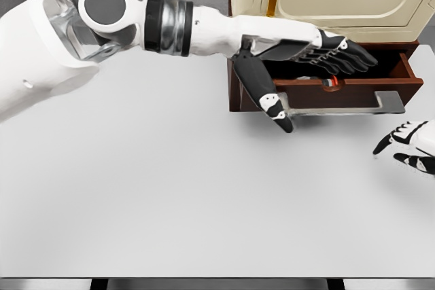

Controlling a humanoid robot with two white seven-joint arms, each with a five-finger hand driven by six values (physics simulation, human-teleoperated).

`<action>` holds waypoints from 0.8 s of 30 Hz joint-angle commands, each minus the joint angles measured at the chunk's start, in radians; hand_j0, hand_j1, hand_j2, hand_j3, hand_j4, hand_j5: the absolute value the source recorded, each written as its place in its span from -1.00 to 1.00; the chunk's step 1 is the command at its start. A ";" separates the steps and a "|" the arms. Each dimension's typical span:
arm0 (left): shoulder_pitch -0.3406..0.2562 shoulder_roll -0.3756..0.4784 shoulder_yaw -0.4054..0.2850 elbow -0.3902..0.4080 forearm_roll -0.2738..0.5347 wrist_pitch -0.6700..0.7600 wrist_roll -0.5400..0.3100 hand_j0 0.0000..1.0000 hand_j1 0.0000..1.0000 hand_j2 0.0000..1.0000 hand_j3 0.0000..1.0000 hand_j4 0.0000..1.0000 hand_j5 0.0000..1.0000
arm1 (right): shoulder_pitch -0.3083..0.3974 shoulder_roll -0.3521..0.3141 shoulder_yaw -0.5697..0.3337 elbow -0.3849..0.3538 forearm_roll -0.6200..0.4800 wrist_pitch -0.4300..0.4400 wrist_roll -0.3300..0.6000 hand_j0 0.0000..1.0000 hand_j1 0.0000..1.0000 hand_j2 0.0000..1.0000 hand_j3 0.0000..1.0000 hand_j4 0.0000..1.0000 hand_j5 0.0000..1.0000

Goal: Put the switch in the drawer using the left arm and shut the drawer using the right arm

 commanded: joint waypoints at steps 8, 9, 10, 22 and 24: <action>0.189 0.635 0.033 -0.045 0.197 -0.609 0.000 1.00 1.00 1.00 1.00 1.00 1.00 | -0.064 -0.001 0.052 0.022 -0.006 0.002 0.000 0.06 0.06 0.06 0.06 0.06 0.06; 0.210 0.645 0.033 -0.011 0.202 -0.627 0.000 1.00 1.00 1.00 1.00 1.00 1.00 | -0.069 -0.001 0.052 0.025 -0.006 0.002 0.000 0.06 0.06 0.06 0.06 0.06 0.06; 0.235 0.635 0.033 0.006 0.200 -0.632 0.000 1.00 1.00 1.00 1.00 1.00 1.00 | -0.072 -0.001 0.052 0.027 -0.006 0.002 0.000 0.06 0.06 0.06 0.06 0.06 0.06; 0.298 0.600 0.037 -0.078 0.061 -0.715 0.000 1.00 1.00 1.00 1.00 1.00 1.00 | -0.156 -0.001 0.079 0.085 -0.006 0.002 0.000 0.07 0.07 0.07 0.07 0.07 0.07; 0.302 0.600 0.037 -0.078 0.061 -0.715 0.000 1.00 1.00 1.00 1.00 1.00 1.00 | -0.172 0.000 0.108 0.110 -0.005 0.002 0.000 0.07 0.07 0.07 0.07 0.07 0.07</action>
